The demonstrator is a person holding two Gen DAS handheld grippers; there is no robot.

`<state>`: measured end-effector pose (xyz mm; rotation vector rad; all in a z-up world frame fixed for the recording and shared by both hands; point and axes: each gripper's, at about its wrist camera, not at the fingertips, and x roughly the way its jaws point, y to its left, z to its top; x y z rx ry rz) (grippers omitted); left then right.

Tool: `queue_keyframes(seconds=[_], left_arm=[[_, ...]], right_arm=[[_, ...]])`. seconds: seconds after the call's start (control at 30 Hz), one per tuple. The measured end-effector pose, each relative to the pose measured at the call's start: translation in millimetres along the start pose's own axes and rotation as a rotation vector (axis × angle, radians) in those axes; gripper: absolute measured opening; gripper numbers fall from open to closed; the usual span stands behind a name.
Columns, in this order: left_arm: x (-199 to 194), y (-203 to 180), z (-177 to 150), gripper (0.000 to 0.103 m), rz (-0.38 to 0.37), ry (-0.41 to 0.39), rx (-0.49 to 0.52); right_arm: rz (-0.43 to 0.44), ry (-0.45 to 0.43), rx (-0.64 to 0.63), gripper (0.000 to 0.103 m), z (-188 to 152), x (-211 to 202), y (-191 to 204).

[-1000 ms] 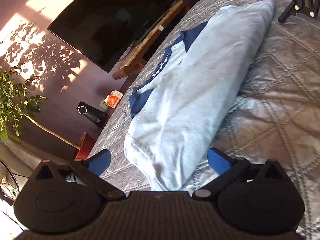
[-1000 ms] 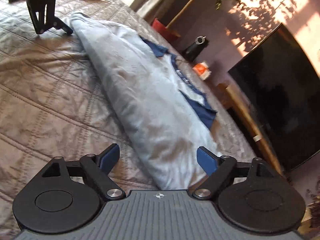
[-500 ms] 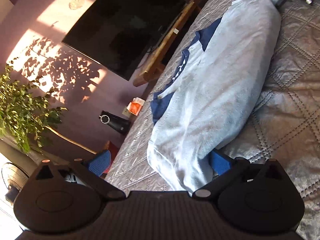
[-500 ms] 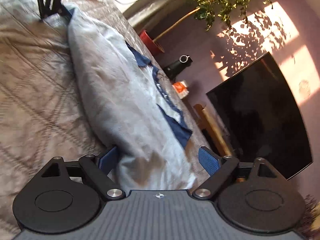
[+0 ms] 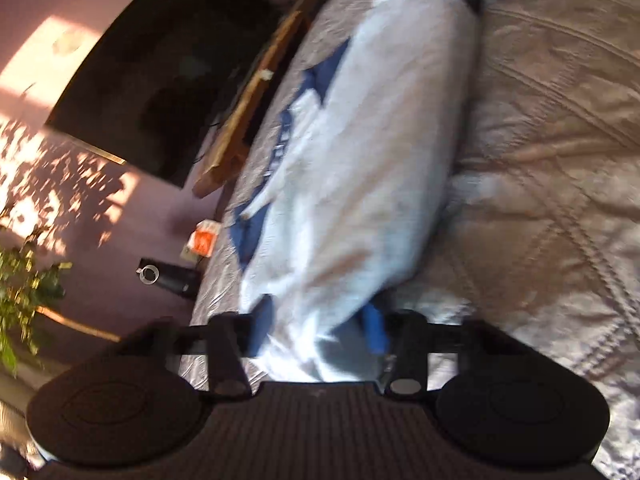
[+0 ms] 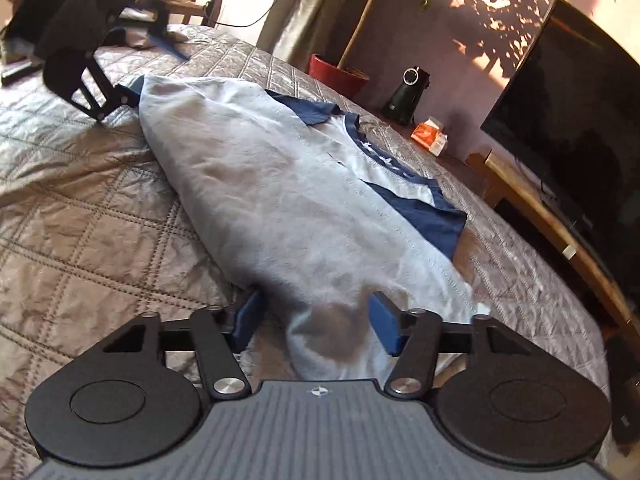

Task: Fold clothes

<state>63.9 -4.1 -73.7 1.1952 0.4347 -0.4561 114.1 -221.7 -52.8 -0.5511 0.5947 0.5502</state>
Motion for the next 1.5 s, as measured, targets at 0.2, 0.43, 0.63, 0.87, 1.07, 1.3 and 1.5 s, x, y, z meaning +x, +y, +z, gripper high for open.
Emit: queue_keyframes(seconds=[0.2,0.43,0.63,0.87,1.07,1.3,1.5], left_arm=[[8.4,21.1,-1.6,0.005,-0.086,0.048,-0.205],[-13.6,34.0,-2.5,0.004,-0.143,0.097,-0.444],[-52.0,32.8,-5.4,0.004,-0.192,0.108,-0.572],[-99.5,37.4,-17.1,0.004,-0.265,0.124,-0.711],[-90.8,80.8,-20.7,0.004,-0.326,0.117,-0.912],[-12.8,145.5,-22.4,0.006,-0.370,0.141,-1.105],[72.0,128.7,-22.3,0.016,-0.330,0.321,-1.122]], right_arm=[[0.057,0.059,0.116,0.009,2.3,5.8,-13.7],[0.079,0.054,0.227,0.004,10.4,-14.7,-24.6],[0.126,0.081,0.249,0.004,4.9,-62.5,-4.7],[0.209,0.124,0.291,0.004,1.7,-127.4,25.6],[0.187,0.078,0.269,0.004,43.0,-140.7,-5.2],[0.151,0.064,0.293,0.004,97.3,-73.6,-92.7],[0.086,0.227,0.326,0.004,69.5,26.4,-129.0]])
